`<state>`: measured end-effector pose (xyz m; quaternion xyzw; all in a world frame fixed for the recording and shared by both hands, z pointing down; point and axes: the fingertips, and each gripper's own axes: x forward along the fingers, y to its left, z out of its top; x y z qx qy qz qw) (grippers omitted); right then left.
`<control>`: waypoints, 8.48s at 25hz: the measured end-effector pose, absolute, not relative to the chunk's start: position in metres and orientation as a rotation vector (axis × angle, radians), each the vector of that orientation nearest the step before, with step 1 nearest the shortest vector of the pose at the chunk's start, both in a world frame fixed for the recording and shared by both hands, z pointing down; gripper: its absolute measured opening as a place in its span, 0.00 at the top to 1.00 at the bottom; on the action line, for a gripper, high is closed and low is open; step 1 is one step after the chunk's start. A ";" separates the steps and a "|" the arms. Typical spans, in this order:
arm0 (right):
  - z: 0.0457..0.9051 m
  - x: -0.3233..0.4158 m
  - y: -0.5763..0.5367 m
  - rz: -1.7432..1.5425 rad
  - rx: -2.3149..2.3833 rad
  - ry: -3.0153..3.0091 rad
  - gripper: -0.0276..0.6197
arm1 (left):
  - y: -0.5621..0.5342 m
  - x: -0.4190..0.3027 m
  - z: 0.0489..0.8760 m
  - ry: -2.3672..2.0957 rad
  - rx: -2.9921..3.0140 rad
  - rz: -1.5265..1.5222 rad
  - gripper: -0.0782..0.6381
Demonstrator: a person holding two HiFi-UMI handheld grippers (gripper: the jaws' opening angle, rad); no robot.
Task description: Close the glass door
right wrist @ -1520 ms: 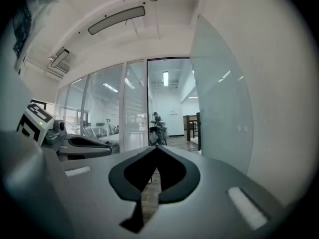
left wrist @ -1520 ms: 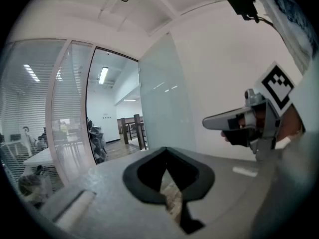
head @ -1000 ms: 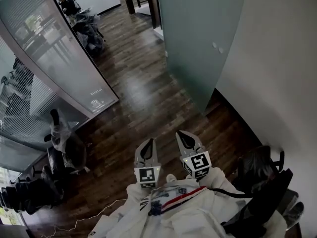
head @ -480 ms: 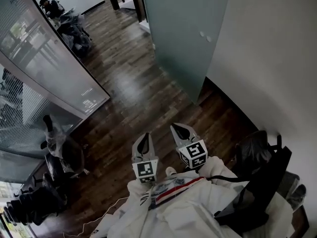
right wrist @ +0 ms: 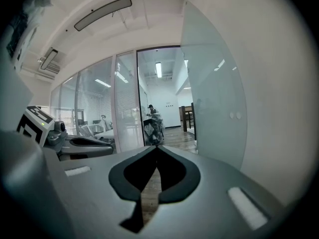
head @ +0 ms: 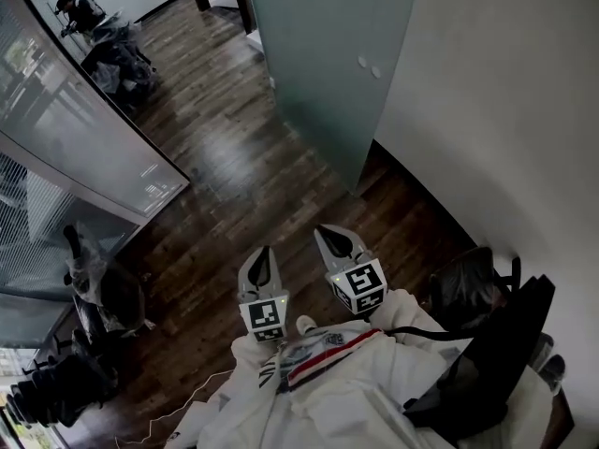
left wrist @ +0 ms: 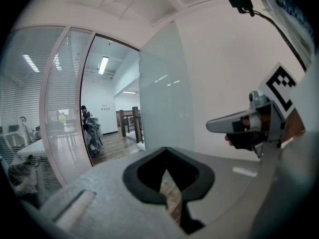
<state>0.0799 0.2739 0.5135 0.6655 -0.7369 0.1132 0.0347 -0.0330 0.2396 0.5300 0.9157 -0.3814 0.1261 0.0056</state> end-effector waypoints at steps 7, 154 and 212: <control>0.501 0.174 0.243 0.313 2.016 -2.321 0.95 | 0.223 0.060 0.516 -1.245 2.874 0.391 0.89; 0.555 0.317 -0.053 0.316 0.680 -2.888 0.71 | 0.076 0.194 0.517 -1.952 2.383 0.364 0.89; 0.557 0.043 -0.190 0.229 1.029 -2.816 0.75 | 0.051 -0.066 0.560 -2.222 1.949 0.424 0.89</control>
